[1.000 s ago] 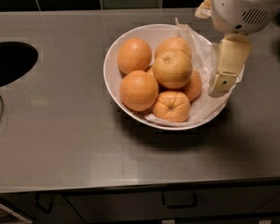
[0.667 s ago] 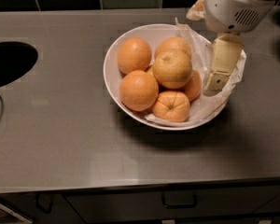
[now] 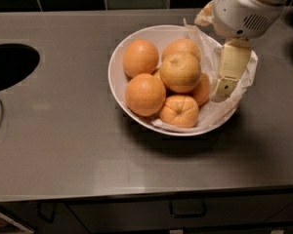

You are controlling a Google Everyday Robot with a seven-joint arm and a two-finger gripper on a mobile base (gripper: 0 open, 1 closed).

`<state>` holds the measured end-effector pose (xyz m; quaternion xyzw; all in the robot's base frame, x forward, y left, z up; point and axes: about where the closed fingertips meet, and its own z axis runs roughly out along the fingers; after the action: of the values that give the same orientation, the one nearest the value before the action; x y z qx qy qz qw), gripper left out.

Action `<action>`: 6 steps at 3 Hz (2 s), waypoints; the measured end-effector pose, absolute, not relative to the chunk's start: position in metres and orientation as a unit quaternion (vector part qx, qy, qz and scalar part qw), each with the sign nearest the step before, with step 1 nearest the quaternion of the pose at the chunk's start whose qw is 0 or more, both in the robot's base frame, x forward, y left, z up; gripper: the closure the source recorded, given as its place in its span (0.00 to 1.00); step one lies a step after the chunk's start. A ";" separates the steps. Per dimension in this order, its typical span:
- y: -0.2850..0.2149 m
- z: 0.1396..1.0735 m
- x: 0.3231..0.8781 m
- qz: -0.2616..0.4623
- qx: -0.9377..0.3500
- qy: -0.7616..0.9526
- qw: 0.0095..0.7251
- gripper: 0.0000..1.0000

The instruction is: Pick orange from white bowl

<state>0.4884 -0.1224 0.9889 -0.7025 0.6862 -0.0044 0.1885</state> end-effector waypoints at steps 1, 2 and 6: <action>-0.122 0.980 0.492 0.007 -0.703 0.687 0.185 0.07; -0.116 0.965 0.501 0.026 -0.707 0.684 0.178 0.10; -0.096 0.949 0.520 0.047 -0.726 0.668 0.159 0.17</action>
Offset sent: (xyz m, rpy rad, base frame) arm 0.0200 0.0087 -0.0439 0.0373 0.1167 0.0433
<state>0.5199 -0.0962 0.9492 -0.7255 0.6679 0.0466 0.1592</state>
